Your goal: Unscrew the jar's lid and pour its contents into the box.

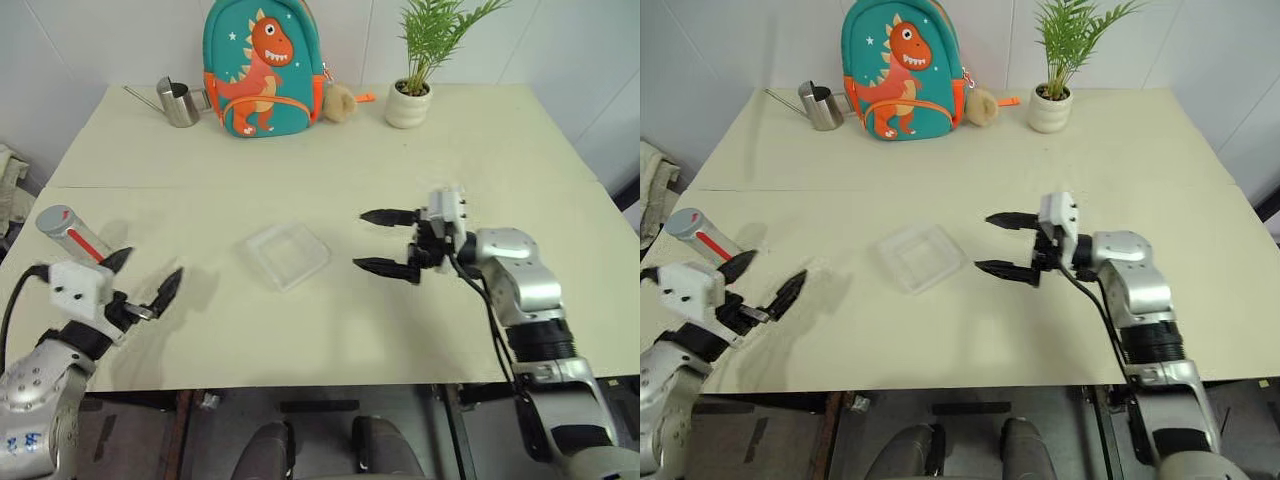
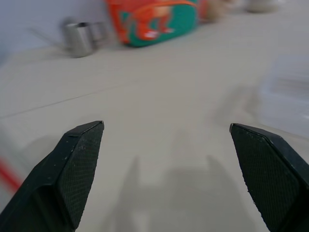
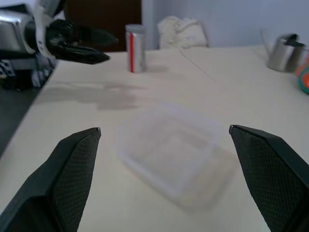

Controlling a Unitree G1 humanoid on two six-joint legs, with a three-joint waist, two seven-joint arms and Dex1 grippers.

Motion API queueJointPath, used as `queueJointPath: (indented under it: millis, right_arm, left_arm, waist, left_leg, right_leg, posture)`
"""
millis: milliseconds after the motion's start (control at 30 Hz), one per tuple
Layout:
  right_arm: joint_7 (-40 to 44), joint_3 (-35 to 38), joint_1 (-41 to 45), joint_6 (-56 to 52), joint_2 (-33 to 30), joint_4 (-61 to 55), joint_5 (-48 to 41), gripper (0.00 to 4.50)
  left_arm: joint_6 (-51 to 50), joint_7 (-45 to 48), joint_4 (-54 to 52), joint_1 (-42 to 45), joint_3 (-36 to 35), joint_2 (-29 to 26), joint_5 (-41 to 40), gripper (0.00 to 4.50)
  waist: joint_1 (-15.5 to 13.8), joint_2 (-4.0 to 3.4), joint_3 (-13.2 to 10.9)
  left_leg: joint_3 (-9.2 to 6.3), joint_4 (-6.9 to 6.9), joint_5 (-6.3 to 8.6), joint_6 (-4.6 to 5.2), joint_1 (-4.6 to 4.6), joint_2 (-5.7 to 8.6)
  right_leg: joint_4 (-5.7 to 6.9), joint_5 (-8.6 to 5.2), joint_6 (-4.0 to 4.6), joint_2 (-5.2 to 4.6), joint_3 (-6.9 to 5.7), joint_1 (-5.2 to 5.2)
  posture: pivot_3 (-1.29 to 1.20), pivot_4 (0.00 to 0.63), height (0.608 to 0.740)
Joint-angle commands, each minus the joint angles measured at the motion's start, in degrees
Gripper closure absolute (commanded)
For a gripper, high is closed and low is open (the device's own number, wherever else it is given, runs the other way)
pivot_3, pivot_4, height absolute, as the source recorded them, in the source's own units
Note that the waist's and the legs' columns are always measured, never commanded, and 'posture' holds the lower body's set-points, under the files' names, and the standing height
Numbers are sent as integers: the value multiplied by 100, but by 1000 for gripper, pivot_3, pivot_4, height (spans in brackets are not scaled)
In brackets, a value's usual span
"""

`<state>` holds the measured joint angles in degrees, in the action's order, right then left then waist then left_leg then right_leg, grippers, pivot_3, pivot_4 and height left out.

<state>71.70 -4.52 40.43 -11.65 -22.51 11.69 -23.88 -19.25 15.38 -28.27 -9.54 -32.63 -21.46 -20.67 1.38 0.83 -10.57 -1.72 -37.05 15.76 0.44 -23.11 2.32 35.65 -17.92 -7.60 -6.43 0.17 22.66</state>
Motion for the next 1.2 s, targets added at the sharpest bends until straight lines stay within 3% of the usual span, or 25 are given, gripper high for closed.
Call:
queueJointPath:
  millis: [33, 333, 567, 900, 1200]
  right_arm:
    - [-155, -295, 363, -121, 362, -30, 84, 0]
    - [-230, -569, 1387, 283, 1397, 1402, 388, 0]
    - [1, -565, 1627, 953, 1524, 2086, 673, 0]
    - [-81, -486, 1440, 806, 1431, 1722, 615, 0]
    - [-231, -413, 1183, 588, 1239, 1337, 587, 0]
  left_arm:
    - [-102, -1111, -221, 82, -316, 493, 305, 56]
    - [-146, -2593, 401, 1265, 112, 1173, 865, 56]
    - [108, -3827, 1253, 2131, 256, 1875, 1341, 56]
    - [476, -4385, 2527, 3296, 533, 1529, 1880, 56]
    - [389, -5042, 2513, 3447, 559, 1442, 2271, 56]
  waist:
    - [-15, 2, 2]
    - [-99, 24, 15]
    - [-128, 30, 18]
    - [-108, 31, 18]
    - [-128, 31, 18]
  left_leg:
    - [-1, -1, 0, -1, 0, 0]
    - [-1, -9, -8, -6, 4, 3]
    - [-4, -10, -2, -4, -7, 9]
    - [12, -11, 5, -13, -7, 0]
    - [15, -11, 7, -12, -9, 2]
  right_leg:
    - [-1, 0, 0, 1, -3, 0]
    - [26, 8, 9, 20, -41, 2]
    - [29, 11, 6, 32, -56, 13]
    - [28, 11, 7, 19, -122, 20]
    - [32, 11, 8, 12, -128, 29]
  posture:
    - [0, 150, 740]
    - [0, 150, 740]
    - [0, 150, 740]
    - [0, 150, 740]
    - [0, 150, 740]
